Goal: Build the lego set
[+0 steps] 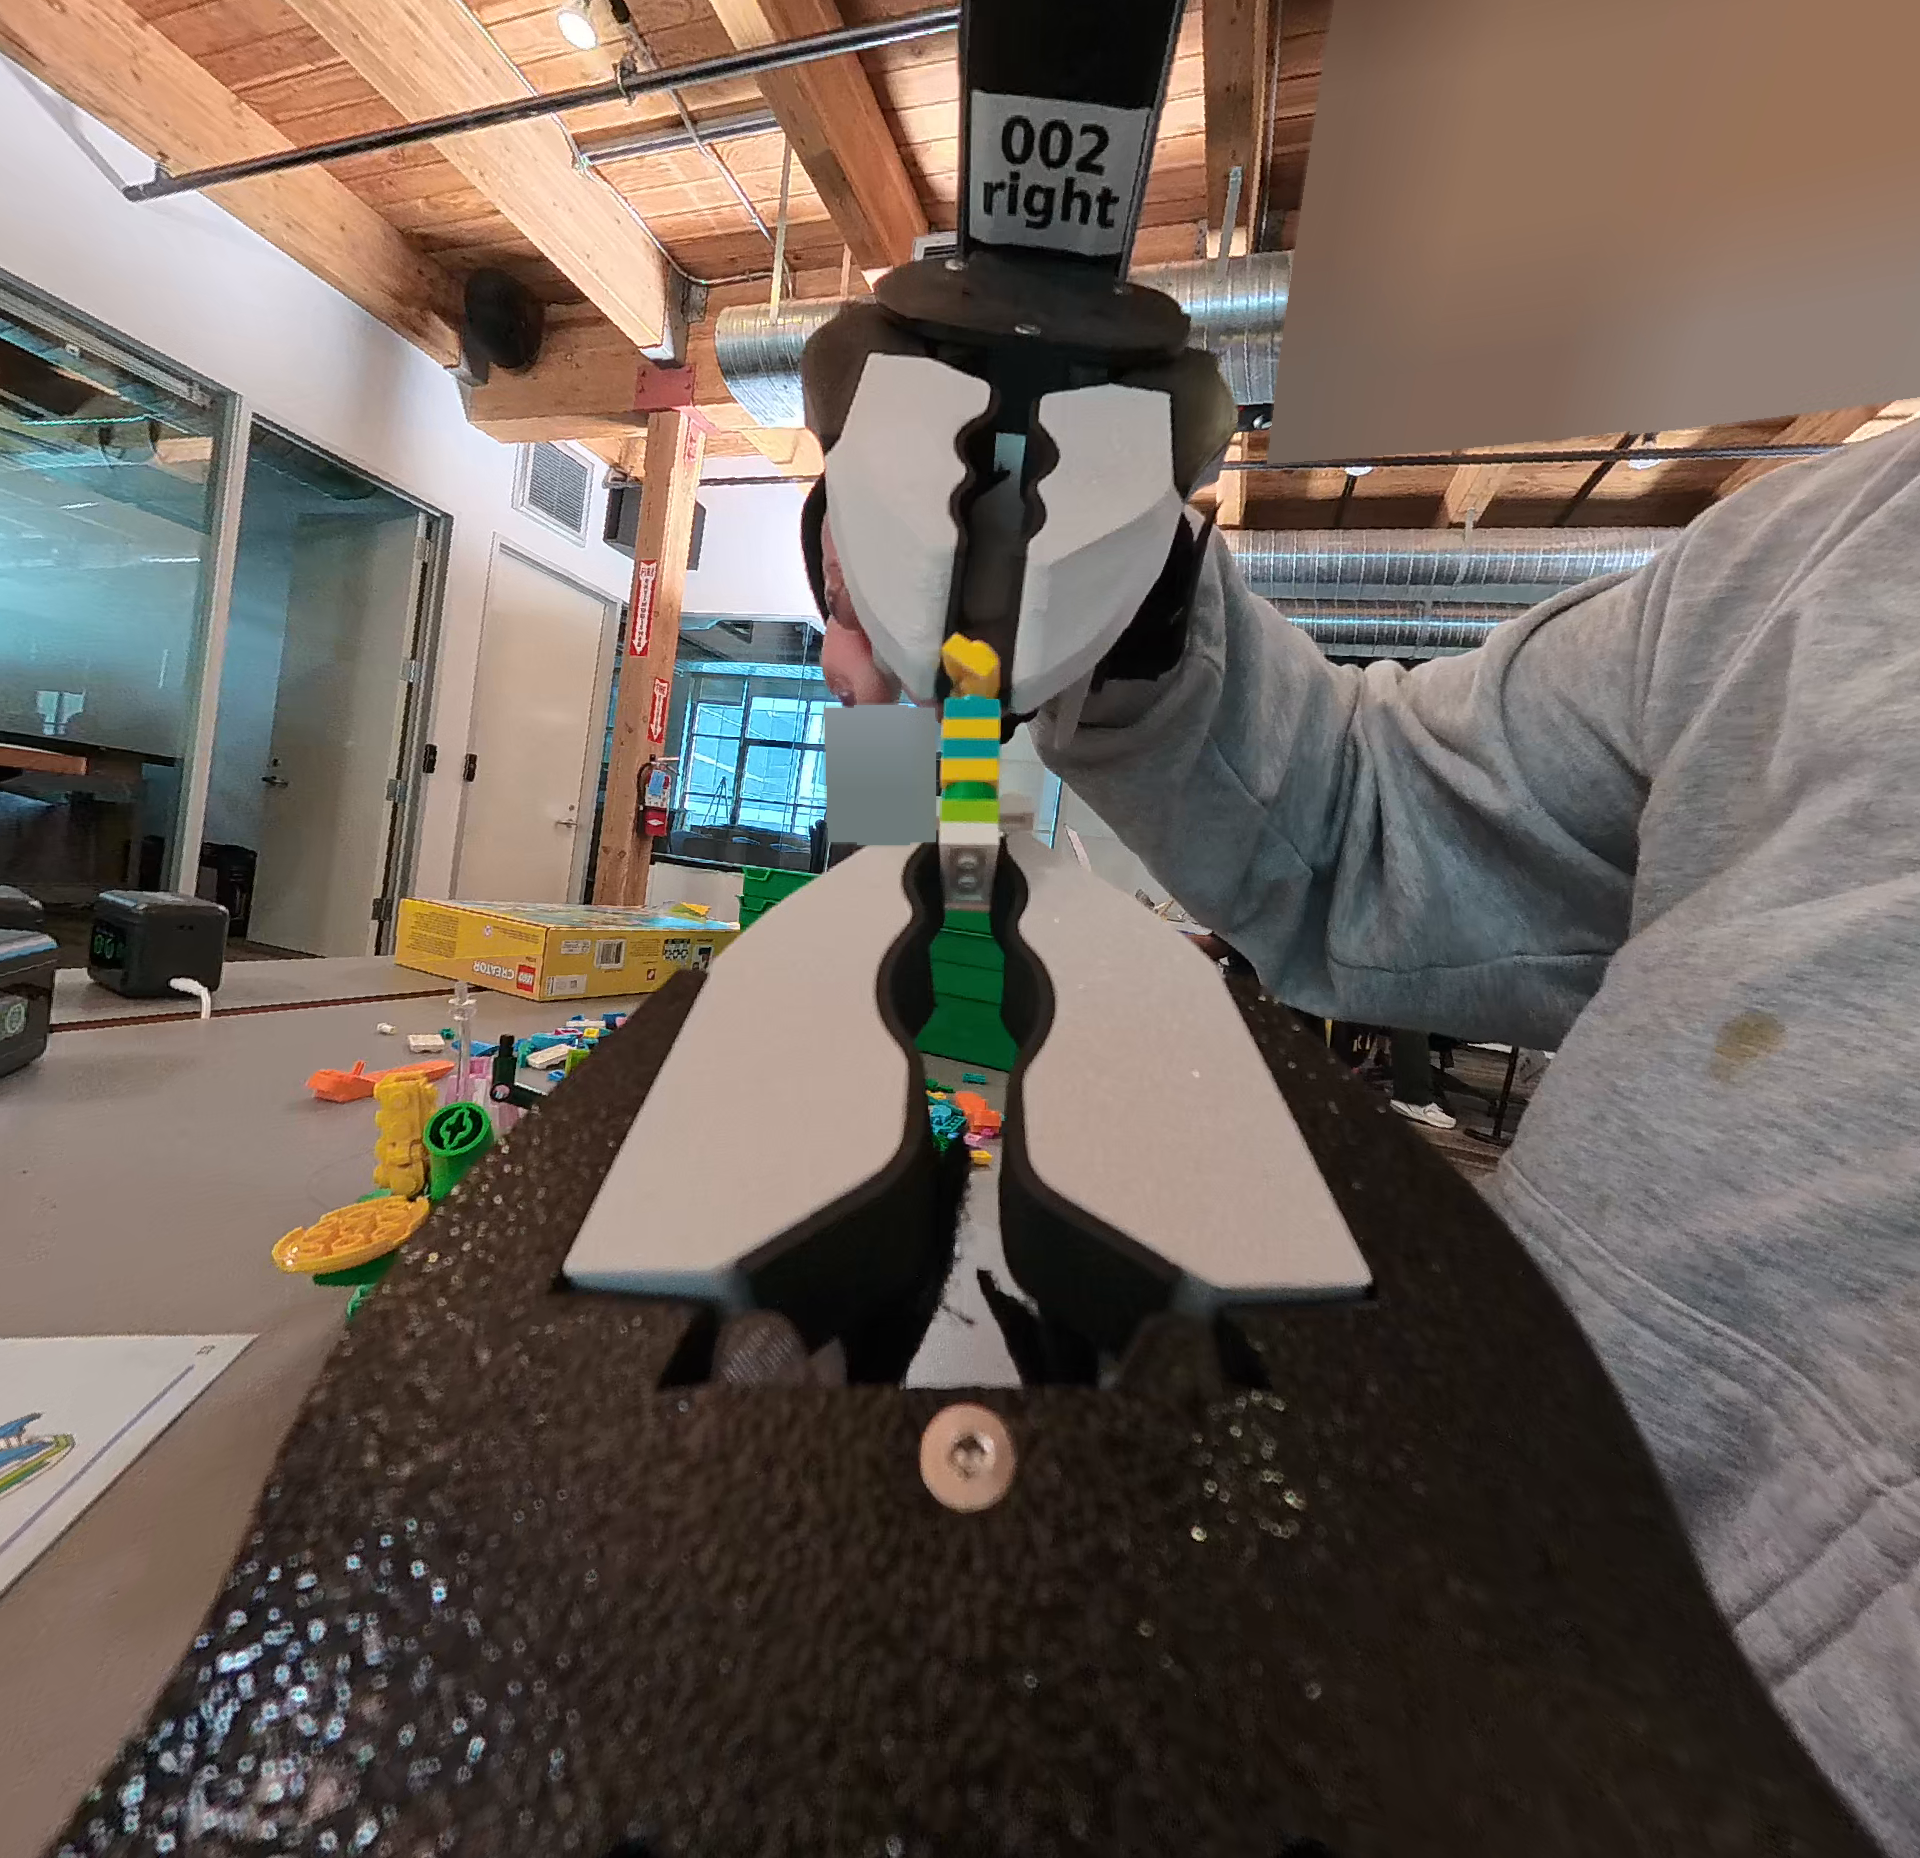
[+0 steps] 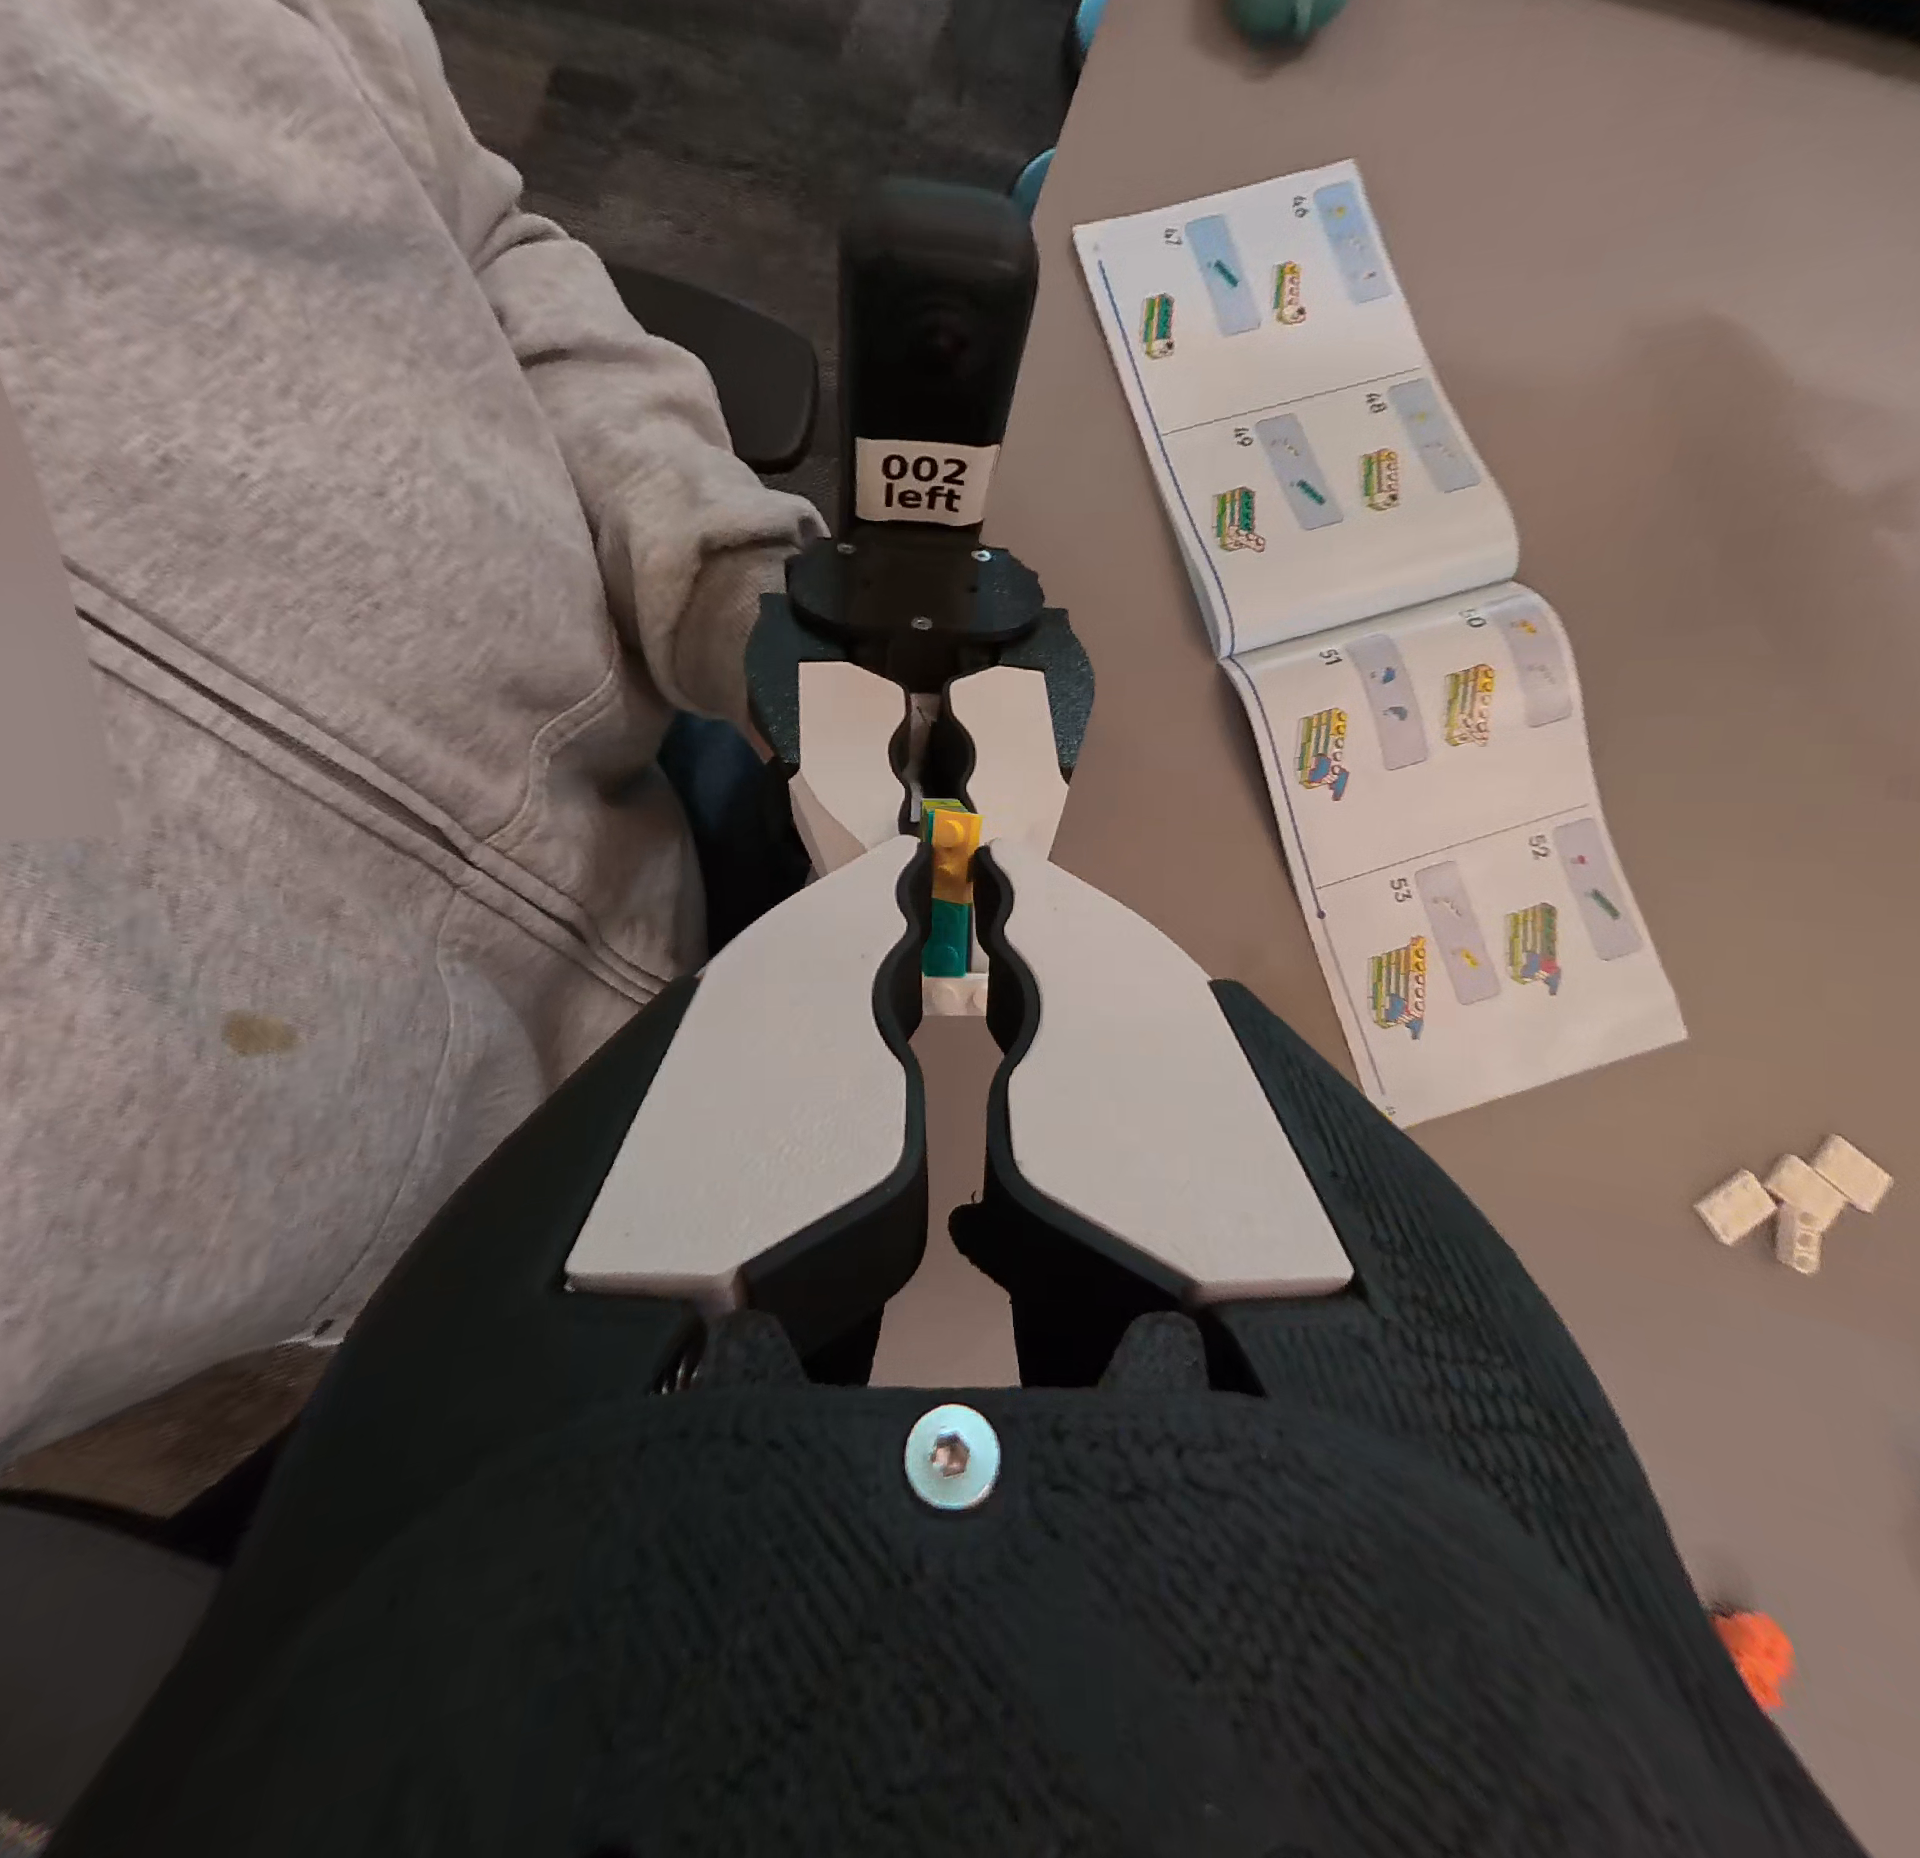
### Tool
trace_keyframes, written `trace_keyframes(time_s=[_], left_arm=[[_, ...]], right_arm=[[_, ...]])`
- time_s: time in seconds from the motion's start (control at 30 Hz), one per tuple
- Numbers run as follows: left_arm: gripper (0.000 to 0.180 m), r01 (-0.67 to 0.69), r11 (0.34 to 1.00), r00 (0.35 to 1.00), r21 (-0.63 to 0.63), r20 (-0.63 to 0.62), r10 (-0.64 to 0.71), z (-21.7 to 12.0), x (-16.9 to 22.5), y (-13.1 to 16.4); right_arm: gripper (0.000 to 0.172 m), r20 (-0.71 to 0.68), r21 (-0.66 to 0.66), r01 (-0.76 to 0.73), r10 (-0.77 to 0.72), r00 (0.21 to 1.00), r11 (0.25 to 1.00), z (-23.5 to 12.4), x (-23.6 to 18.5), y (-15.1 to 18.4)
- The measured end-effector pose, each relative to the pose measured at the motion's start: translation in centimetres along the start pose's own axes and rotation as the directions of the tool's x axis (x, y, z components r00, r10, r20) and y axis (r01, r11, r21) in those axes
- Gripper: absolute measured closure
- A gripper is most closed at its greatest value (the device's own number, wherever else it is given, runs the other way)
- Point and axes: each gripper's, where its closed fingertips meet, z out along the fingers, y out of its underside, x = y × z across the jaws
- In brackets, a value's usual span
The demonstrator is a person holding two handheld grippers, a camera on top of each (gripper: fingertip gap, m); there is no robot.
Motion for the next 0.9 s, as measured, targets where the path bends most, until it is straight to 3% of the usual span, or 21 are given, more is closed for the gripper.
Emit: trace_keyframes(time_s=[0.9], left_arm=[[0.172,-0.003,1.0,0.996,0.01,-0.089,0.003,0.0,1.1,-0.1]], right_arm=[[0.165,0.214,0.032,-0.151,0.141,0.967,0.988,0.3,-1.4,0.1]])
